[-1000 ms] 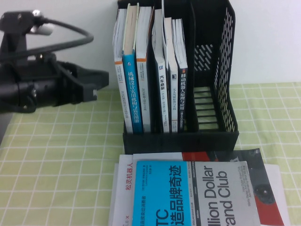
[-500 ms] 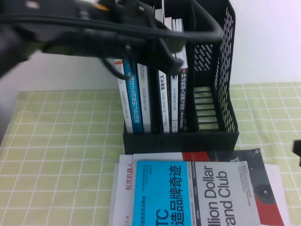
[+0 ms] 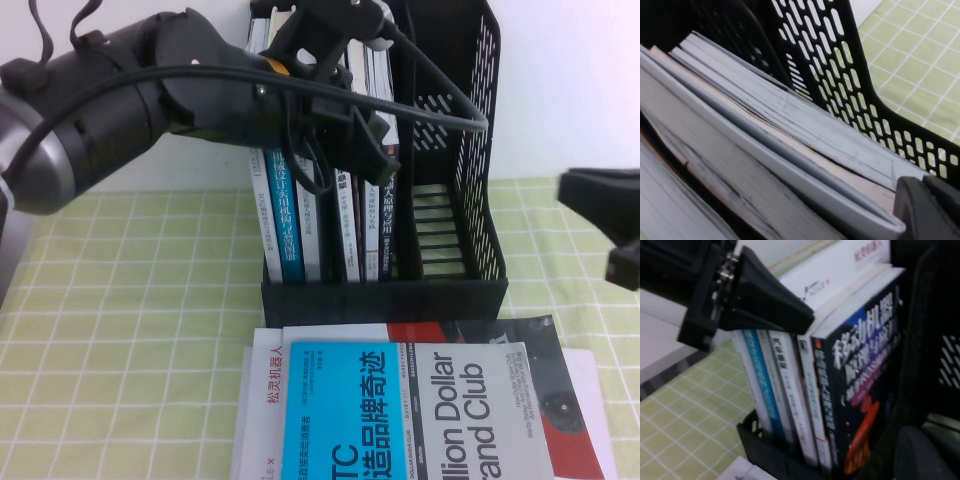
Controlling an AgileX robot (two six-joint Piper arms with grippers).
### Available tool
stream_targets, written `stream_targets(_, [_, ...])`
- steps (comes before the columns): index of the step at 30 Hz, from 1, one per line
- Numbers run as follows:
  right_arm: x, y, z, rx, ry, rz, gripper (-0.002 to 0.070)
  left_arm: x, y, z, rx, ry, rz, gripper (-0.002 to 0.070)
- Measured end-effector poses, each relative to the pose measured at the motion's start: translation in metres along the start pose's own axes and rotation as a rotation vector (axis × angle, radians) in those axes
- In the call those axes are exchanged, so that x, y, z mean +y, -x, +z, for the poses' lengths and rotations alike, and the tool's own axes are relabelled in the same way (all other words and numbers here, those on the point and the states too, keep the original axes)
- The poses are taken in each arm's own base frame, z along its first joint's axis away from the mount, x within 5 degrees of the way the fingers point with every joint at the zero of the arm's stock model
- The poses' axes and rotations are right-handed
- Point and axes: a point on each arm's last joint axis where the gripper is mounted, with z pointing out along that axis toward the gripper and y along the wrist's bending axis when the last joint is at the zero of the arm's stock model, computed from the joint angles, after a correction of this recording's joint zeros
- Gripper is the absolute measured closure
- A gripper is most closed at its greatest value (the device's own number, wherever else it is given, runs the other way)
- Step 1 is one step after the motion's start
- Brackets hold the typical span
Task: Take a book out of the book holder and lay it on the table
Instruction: Hold the bookshelf, then pick up the right side book from the book shelf
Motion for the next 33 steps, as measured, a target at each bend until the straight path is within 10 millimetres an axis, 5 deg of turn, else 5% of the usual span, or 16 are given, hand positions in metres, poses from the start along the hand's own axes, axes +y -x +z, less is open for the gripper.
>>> stream_targets(11, [-0.008,-0.002,0.088,0.080,0.250,-0.029,0.0369,0.007,-0.001,-0.004,0.054,0.131,-0.037,0.0678])
stream_targets(20, [0.014,-0.003,0.159,0.173,0.130,-0.154,0.0348,0.008,-0.001,-0.003,0.057,0.142,-0.038,0.0677])
stream_targets(33, [0.000,-0.011,0.182,0.235,-0.063,-0.156,0.0344,0.009,0.000,-0.001,0.047,0.146,-0.043,0.0678])
